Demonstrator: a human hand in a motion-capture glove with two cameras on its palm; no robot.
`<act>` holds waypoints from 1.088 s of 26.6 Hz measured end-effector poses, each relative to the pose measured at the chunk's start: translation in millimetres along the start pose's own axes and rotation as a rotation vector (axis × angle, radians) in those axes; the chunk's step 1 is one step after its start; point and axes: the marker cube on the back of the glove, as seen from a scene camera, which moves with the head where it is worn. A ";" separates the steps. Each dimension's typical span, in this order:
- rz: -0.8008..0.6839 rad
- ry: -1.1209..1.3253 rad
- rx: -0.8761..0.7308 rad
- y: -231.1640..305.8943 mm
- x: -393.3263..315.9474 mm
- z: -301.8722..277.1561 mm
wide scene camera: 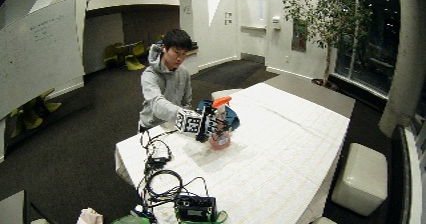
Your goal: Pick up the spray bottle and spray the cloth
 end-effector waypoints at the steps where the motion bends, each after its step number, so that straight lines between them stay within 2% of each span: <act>1: 0.009 -0.026 -0.011 -0.4 0.2 -0.5; 10: 0.024 -0.043 -0.204 -15.9 -5.4 5.8; 20: 0.018 -0.008 -0.343 -23.6 -10.1 10.2; 23: 0.014 -0.013 -0.329 -24.2 -8.5 10.5; 29: -0.008 0.007 -0.202 -25.7 -9.8 10.7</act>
